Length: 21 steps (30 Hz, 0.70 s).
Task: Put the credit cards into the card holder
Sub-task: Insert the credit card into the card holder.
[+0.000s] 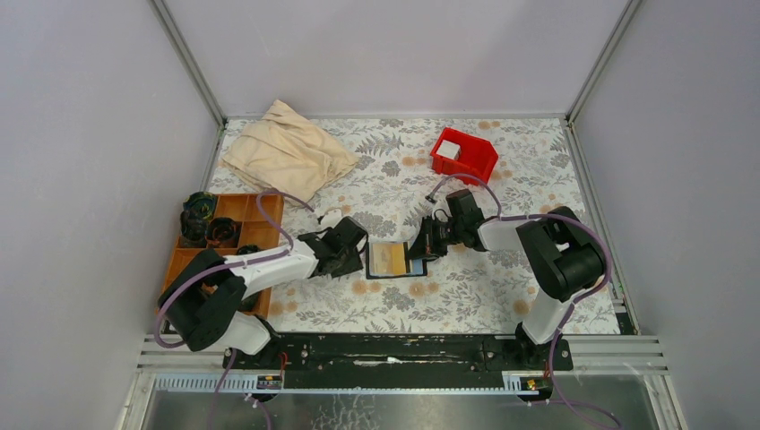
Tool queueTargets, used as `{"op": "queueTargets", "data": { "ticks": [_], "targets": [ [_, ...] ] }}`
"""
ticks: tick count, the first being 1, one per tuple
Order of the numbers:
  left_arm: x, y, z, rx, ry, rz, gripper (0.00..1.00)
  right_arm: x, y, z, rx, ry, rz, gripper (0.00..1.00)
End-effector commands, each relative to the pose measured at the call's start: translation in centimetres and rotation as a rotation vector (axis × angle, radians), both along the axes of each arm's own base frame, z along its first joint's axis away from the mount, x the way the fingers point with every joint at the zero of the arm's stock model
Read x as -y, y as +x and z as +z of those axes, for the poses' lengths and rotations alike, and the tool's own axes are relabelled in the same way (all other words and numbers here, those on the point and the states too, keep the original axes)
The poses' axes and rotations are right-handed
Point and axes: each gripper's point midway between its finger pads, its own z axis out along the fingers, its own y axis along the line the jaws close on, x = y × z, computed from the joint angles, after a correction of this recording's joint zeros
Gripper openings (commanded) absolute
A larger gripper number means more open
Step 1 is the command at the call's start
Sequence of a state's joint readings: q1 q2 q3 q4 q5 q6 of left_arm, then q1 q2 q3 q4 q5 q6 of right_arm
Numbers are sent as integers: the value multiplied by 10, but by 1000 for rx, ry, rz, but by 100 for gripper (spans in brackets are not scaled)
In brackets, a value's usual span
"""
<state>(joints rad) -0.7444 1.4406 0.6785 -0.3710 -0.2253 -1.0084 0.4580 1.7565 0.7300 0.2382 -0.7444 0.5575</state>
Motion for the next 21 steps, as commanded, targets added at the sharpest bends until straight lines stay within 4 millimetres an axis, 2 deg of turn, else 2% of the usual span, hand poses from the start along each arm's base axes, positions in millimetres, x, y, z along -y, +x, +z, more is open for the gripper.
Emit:
{"op": "queueTargets", "data": {
  "ticks": [1, 7, 21],
  "targets": [
    [-21, -24, -37, -127, 128, -48, 43, 2, 1, -8, 6, -19, 15, 0],
    [-22, -33, -54, -191, 146, -69, 42, 2, 0, -14, -4, -24, 18, 0],
    [-23, -37, -61, -220, 159, -87, 40, 11, 12, -21, 47, -109, -11, 0]
  ]
}}
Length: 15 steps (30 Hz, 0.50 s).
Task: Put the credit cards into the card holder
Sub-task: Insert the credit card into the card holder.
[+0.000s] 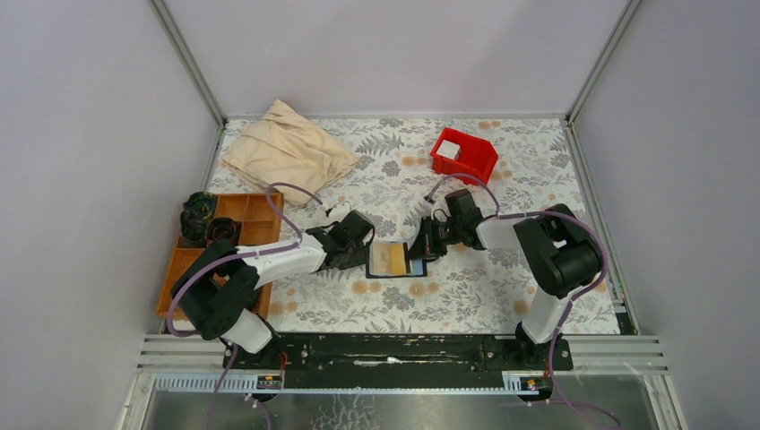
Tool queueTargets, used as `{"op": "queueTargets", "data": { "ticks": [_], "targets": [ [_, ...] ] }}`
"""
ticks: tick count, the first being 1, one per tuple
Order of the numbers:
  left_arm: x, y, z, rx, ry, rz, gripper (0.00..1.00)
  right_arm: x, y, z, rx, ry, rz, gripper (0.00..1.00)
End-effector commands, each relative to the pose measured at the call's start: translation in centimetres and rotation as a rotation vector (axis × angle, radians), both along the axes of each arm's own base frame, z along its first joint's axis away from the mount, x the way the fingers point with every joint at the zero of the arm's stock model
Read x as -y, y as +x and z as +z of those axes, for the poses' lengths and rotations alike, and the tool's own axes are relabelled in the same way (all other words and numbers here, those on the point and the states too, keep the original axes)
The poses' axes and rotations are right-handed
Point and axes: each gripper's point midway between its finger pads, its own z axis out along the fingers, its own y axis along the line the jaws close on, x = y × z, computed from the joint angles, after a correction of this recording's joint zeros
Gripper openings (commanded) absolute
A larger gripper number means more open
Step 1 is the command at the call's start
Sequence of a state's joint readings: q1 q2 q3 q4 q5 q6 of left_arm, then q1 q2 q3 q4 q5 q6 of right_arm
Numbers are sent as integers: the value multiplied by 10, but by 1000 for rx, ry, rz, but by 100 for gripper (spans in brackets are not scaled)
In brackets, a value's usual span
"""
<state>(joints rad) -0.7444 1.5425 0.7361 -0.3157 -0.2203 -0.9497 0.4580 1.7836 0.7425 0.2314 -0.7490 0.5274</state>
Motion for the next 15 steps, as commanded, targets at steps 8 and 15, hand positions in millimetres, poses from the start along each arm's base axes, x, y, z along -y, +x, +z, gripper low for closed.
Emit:
{"op": "queueTargets", "data": {
  "ticks": [8, 15],
  "targets": [
    [-38, -55, -56, -237, 157, -39, 40, 11, 22, -14, 72, -124, -47, 0],
    [-38, -56, -58, -244, 161, -39, 40, 10, 30, -14, 84, -143, -45, 0]
  ]
}}
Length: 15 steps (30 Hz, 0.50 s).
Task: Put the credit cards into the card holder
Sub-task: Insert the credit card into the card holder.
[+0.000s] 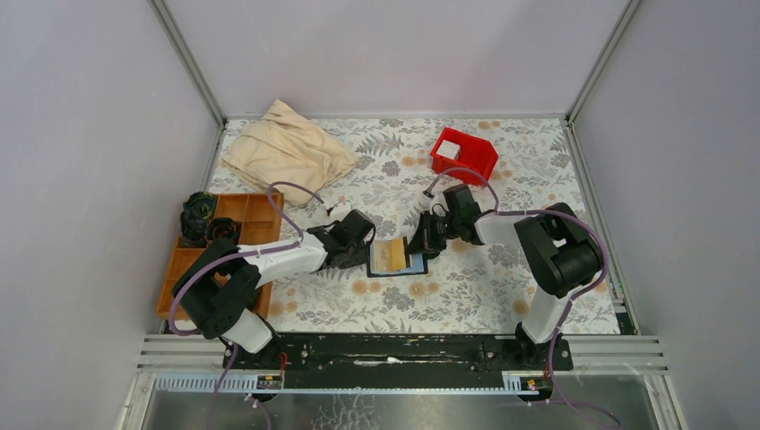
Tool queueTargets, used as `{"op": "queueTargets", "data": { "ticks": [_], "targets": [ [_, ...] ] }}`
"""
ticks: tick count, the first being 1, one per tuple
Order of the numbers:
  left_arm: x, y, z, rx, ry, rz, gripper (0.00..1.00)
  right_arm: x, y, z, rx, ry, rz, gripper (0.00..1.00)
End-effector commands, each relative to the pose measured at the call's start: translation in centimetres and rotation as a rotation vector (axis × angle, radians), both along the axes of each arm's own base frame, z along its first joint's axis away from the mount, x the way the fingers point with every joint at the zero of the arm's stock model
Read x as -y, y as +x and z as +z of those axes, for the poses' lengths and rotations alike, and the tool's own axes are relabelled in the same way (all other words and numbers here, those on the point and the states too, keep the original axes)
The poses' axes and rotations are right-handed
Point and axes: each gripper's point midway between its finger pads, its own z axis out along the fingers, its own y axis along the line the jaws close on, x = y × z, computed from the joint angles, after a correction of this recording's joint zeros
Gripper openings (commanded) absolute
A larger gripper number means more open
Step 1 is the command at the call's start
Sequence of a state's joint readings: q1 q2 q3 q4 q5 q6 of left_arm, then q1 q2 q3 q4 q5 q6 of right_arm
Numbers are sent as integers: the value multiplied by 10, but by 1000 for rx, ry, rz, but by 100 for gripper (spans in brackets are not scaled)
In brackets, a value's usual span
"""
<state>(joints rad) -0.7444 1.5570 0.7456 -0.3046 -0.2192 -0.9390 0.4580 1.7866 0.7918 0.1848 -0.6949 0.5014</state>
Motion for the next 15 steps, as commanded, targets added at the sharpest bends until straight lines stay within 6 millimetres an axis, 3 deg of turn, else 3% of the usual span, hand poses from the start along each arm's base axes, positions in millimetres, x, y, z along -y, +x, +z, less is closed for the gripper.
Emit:
{"op": "queueTargets", "data": {
  "ticks": [1, 6, 15],
  "targets": [
    [-41, -59, -57, -249, 163, -30, 40, 9, 16, -15, 45, -102, -27, 0],
    [-40, -59, -58, -252, 161, -29, 40, 8, 17, -16, 43, -100, -19, 0],
    [-40, -61, -60, -259, 157, -29, 40, 13, 1, -28, 4, -97, -13, 0]
  ]
}}
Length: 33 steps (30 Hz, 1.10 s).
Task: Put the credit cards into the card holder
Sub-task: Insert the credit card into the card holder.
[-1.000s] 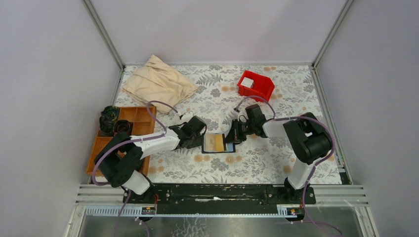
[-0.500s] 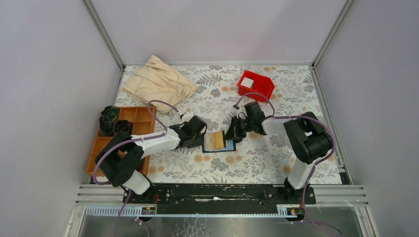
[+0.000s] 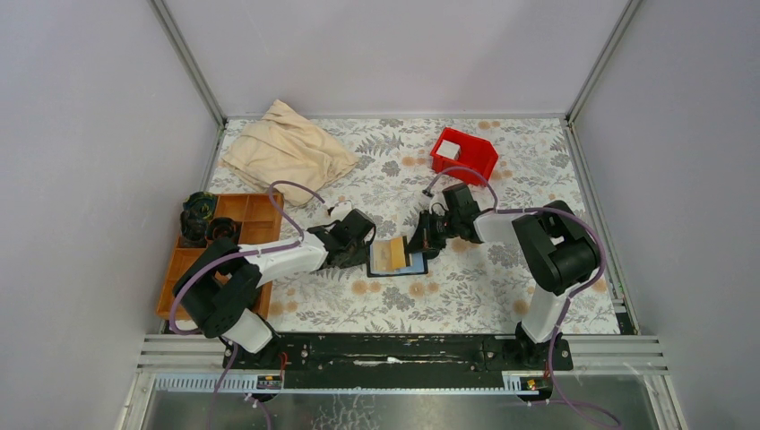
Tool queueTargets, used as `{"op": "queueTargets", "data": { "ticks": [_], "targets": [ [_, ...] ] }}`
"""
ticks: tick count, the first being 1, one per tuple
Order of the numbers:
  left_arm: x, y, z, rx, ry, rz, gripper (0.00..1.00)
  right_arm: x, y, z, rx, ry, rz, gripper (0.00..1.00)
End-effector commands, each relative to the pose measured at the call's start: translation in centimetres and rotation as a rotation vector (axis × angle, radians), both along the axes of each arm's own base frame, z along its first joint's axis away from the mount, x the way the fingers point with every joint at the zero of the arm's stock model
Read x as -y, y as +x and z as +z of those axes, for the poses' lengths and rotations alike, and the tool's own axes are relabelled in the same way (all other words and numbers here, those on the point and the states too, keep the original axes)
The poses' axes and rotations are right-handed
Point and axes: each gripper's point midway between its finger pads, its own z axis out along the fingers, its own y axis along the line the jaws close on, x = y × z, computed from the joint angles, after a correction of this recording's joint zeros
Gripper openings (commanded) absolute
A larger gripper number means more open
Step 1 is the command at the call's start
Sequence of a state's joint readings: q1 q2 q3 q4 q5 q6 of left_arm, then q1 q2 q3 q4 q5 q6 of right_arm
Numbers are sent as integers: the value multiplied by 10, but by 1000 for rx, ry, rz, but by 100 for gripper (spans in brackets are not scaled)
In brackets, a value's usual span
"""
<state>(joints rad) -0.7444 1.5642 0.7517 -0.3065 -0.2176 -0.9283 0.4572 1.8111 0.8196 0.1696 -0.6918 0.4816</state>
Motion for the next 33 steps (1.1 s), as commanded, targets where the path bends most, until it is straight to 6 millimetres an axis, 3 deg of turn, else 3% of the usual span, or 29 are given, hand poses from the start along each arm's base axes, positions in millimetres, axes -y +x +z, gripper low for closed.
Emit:
{"op": "queueTargets", "data": {
  "ticks": [1, 21, 33],
  "targets": [
    [-40, -61, -60, -255, 151, -19, 40, 15, -6, -26, -7, -84, -28, 0],
    [-37, -64, -64, -274, 149, -25, 40, 19, -26, -30, -51, -57, -41, 0],
    [-36, -70, -68, -288, 146, -30, 39, 11, -36, -27, -64, -33, -34, 0]
  ]
}}
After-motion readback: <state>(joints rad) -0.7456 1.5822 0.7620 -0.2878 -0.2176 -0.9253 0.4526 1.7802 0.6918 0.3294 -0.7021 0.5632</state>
